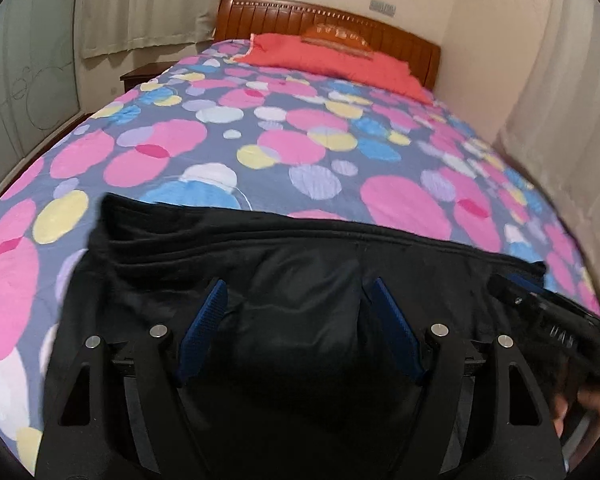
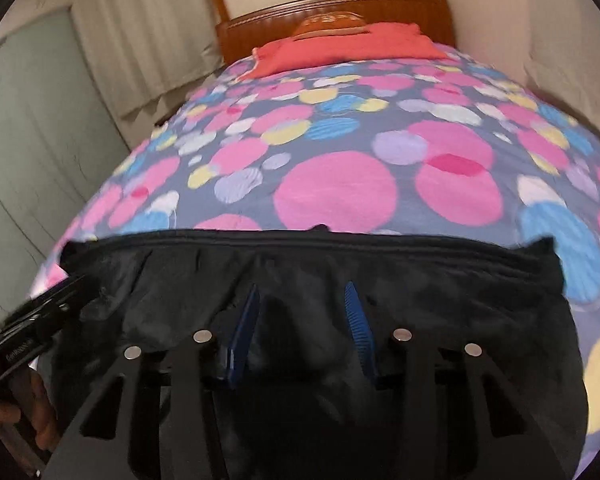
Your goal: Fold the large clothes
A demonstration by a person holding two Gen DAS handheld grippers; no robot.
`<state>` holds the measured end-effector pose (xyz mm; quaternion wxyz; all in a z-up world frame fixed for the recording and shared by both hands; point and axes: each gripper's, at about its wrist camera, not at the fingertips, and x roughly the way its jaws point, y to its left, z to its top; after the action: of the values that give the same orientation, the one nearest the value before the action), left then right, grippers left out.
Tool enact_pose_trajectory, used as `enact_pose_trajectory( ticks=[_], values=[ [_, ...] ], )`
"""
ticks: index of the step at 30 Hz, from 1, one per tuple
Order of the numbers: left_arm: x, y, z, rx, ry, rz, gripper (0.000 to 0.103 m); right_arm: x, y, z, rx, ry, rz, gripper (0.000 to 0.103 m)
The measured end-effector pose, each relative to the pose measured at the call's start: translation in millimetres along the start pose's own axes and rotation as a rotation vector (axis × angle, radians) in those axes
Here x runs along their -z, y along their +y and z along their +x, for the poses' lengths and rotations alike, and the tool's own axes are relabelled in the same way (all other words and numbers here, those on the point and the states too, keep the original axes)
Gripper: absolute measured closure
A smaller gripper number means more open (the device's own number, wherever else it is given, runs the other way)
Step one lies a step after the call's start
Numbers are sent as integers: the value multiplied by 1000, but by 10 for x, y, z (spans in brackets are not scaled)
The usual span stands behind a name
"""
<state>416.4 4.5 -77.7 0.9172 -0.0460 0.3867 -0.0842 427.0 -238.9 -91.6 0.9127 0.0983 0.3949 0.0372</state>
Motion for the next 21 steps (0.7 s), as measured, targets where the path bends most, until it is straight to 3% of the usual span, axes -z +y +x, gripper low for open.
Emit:
enact_pose_trajectory(
  ticks=[5,12,17,21],
  values=[
    [138,-3,538,-92,132,6,25,114,103,388,93,58,-77,58],
    [268,-99,672,-156,96,80,24,270,100,563,125,52,-87,56],
    [206,14,426,-91,115,70,25,213,-5,250,89,-2,-40,56],
    [68,323,21,-131,-18,75,25,55,-320,-96,166,-83,-24,55]
  ],
)
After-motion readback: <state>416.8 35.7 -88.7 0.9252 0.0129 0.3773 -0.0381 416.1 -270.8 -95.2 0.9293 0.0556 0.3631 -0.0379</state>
